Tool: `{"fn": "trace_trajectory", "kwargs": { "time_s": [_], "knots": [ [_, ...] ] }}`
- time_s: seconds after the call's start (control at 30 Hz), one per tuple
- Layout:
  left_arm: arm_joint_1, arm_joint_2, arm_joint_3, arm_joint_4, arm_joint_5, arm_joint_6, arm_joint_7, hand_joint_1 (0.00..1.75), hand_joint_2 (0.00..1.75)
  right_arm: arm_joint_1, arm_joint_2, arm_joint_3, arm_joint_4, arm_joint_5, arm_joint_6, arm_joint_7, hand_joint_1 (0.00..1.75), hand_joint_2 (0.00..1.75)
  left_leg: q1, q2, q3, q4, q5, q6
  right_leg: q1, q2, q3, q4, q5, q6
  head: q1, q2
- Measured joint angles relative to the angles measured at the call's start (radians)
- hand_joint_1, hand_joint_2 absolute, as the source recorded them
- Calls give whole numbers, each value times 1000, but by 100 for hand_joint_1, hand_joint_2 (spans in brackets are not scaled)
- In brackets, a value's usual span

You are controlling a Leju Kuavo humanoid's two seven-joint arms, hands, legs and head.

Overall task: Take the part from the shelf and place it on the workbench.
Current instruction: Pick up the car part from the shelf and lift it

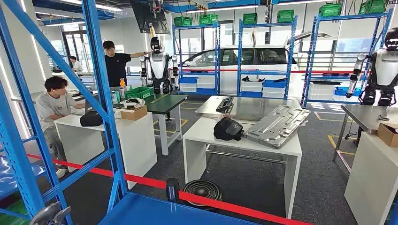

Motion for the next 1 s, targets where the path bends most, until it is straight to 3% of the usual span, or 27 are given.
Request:
{"fn": "trace_trajectory", "kwargs": {
  "time_s": [0.03,0.13,0.2,0.27,0.33,0.4,0.43,0.5,0.53,0.6,0.73,0.8,0.87,0.93,1.0],
  "knots": [
    [0,0,0,1,0,0,-1,0,0,0,1,-2,0,-5,6,-1,0,0,-3,0,0,-5,-16,2,1,1,1,-1,-1,2,0,0],
    [1,0,-2,2,-11,0,-4,0,0,0,3,-18,0,-28,33,-8,0,0,-10,0,7,-18,-23,15,4,5,-1,-4,-8,15,0,0],
    [1,0,-5,1,-33,0,-4,0,0,0,4,-32,2,-41,50,-19,0,0,-7,6,19,-35,-1,26,7,4,-1,1,-17,24,1,0],
    [-1,1,-12,1,-61,2,0,0,87,-2,6,-43,5,-46,59,-30,0,0,-4,16,31,-52,3,37,8,1,-33,69,-49,22,2,0],
    [-2,2,-22,2,-89,7,7,0,175,-4,6,-51,11,-49,62,-37,0,0,-8,24,34,-53,-2,44,7,-1,-115,205,-96,17,4,0],
    [0,6,-32,7,-108,18,12,0,175,-2,7,-56,18,-51,63,-41,0,0,-12,26,33,-40,-15,45,6,-2,-178,290,-107,22,5,0],
    [1,8,-36,11,-115,25,14,0,175,-1,8,-58,21,-51,63,-42,0,0,-13,26,32,-28,-25,44,6,-3,-183,281,-90,28,5,0],
    [6,13,-43,16,-121,42,18,0,175,-1,9,-62,25,-51,59,-42,0,0,-13,27,27,10,-52,38,5,-9,-149,182,-34,38,6,0],
    [9,16,-46,18,-122,50,19,0,175,-2,9,-63,26,-50,54,-41,0,0,-16,27,21,34,-69,34,6,-13,-133,139,-13,38,7,0],
    [19,24,-50,21,-124,65,19,0,175,-6,9,-64,29,-48,44,-37,0,0,-20,27,7,77,-98,23,9,-19,-128,123,-7,26,6,0],
    [30,38,-56,25,-124,75,19,0,175,-8,11,-64,32,-45,36,-34,0,0,-14,22,-33,170,-154,0,6,-13,-151,178,-34,0,4,0],
    [34,43,-58,25,-124,76,19,0,175,-10,13,-64,32,-45,36,-34,0,0,-9,12,-92,288,-213,-10,7,-10,-160,203,-47,-9,2,0],
    [38,47,-60,27,-124,76,19,0,175,-12,13,-64,33,-45,36,-34,0,0,-6,9,-173,430,-265,-15,11,-5,-178,240,-66,-11,1,0],
    [40,50,-62,29,-124,76,19,0,175,-13,14,-64,34,-45,35,-34,0,0,-6,7,-219,487,-259,-13,14,0,-196,281,-90,-11,1,0],
    [40,53,-63,30,-124,77,20,0,175,-13,15,-64,34,-46,35,-33,0,0,-9,4,-205,429,-205,0,18,5,-203,312,-110,-11,0,0]
  ]
}}
